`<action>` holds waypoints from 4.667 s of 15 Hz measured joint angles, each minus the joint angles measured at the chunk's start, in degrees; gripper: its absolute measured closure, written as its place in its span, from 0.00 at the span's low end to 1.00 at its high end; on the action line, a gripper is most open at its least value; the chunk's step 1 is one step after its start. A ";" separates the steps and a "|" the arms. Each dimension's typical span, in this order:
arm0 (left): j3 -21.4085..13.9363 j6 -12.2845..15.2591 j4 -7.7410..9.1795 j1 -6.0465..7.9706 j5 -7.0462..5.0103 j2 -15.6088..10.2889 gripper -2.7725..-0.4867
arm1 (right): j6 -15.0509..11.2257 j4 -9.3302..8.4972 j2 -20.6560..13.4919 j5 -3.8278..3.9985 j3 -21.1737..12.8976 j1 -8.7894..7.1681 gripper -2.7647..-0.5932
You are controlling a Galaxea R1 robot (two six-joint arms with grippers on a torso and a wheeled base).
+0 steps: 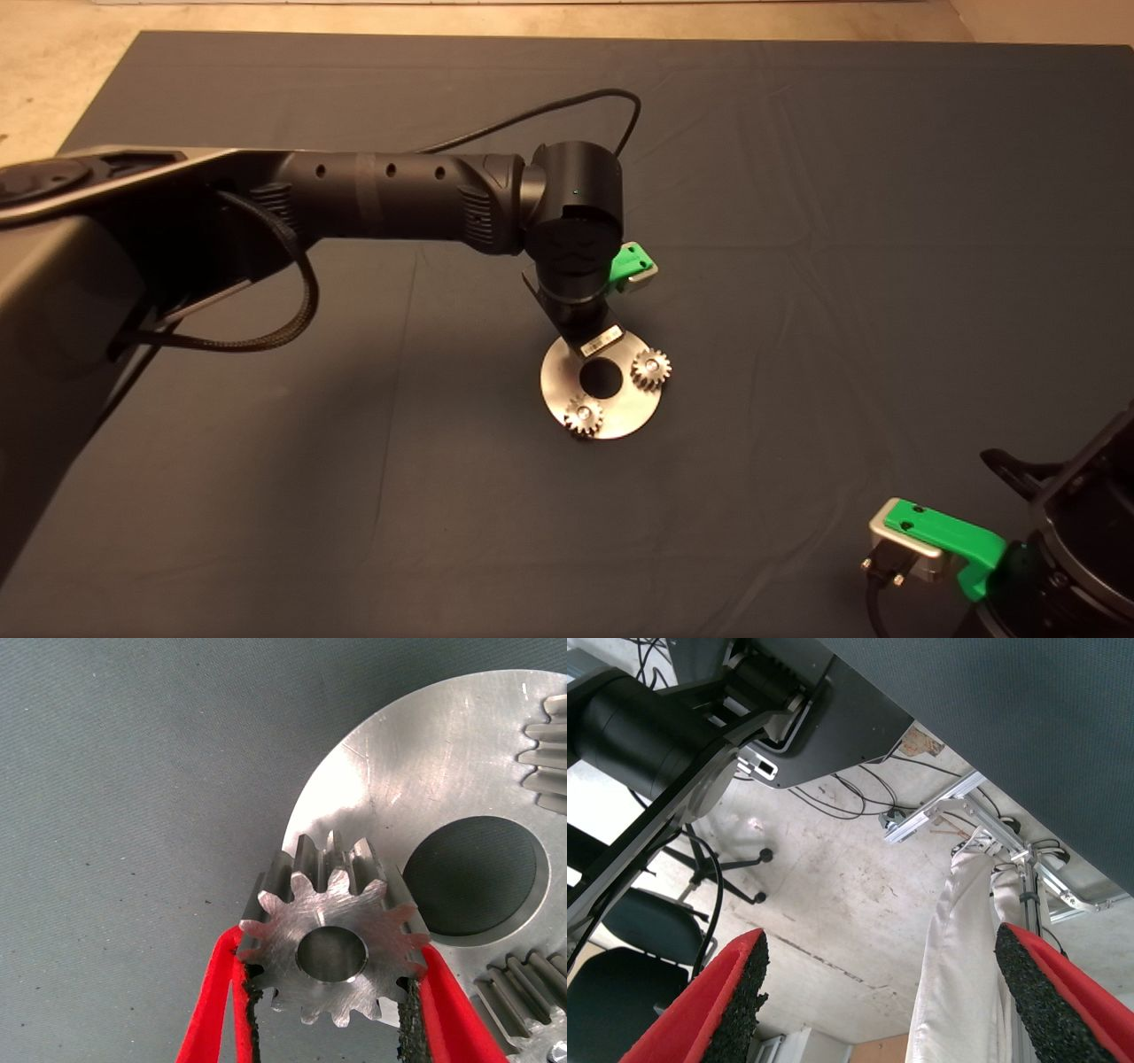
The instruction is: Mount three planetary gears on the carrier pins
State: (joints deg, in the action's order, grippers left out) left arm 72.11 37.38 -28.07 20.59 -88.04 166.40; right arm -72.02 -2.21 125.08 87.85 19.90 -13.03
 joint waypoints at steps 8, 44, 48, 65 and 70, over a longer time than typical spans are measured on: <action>-0.02 -0.04 1.09 0.00 -0.07 0.39 0.93 | 0.04 -0.05 0.00 0.02 0.00 -0.20 0.40; -0.24 -4.28 2.42 0.07 1.28 -0.69 0.93 | 0.20 -0.18 0.00 0.02 0.00 -1.29 0.40; -0.28 -4.80 3.51 0.20 1.46 -0.98 0.93 | 0.20 -0.21 0.01 0.02 0.00 -1.35 0.40; -0.74 -5.28 4.31 0.22 1.57 -1.49 0.93 | 0.20 -0.21 0.01 0.05 0.00 -2.23 0.40; -0.76 -5.40 4.42 0.22 1.96 -1.96 0.93 | 0.20 -0.22 0.00 0.02 0.00 -2.26 0.40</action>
State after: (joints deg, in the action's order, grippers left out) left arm 71.35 31.98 -23.65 20.81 -86.08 164.44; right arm -71.83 -2.43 125.08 87.87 19.90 -15.29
